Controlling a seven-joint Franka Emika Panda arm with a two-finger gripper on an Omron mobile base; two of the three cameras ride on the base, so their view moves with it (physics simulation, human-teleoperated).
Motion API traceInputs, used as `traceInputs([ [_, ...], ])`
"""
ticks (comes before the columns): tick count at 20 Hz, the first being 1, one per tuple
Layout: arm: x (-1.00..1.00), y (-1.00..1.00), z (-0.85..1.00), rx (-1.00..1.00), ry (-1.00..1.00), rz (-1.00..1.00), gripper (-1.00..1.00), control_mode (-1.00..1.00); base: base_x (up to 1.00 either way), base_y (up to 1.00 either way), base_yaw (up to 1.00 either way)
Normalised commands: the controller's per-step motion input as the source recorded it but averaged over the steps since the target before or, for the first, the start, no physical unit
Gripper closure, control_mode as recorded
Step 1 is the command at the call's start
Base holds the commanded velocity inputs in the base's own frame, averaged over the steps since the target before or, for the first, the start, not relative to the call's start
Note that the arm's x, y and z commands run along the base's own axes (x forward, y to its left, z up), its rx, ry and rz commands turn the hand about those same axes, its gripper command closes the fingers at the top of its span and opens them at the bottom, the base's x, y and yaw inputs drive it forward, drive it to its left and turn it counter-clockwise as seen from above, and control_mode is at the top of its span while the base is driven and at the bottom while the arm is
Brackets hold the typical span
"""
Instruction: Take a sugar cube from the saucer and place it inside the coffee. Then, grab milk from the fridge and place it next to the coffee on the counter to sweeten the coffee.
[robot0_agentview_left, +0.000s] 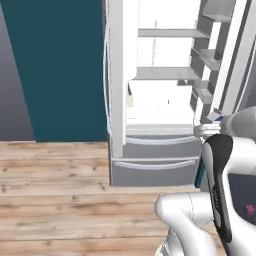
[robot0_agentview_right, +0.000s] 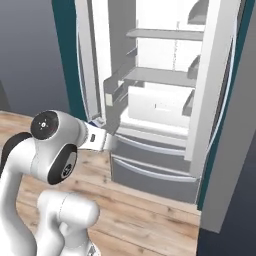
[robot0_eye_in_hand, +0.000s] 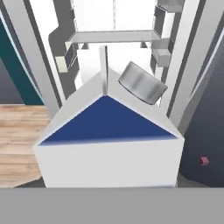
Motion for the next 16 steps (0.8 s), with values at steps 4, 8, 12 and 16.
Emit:
traceInputs([
  [4,0.0,0.0,0.0,0.0,0.0,0.0,1.0,1.0,-0.83,0.46,-0.35],
  [8,0.0,0.0,0.0,0.0,0.0,0.0,1.0,1.0,-1.0,0.31,-0.58],
  [12,0.0,0.0,0.0,0.0,0.0,0.0,1.0,1.0,-1.0,0.22,-0.67],
  [16,0.0,0.0,0.0,0.0,0.0,0.0,1.0,1.0,-1.0,0.16,-0.69],
])
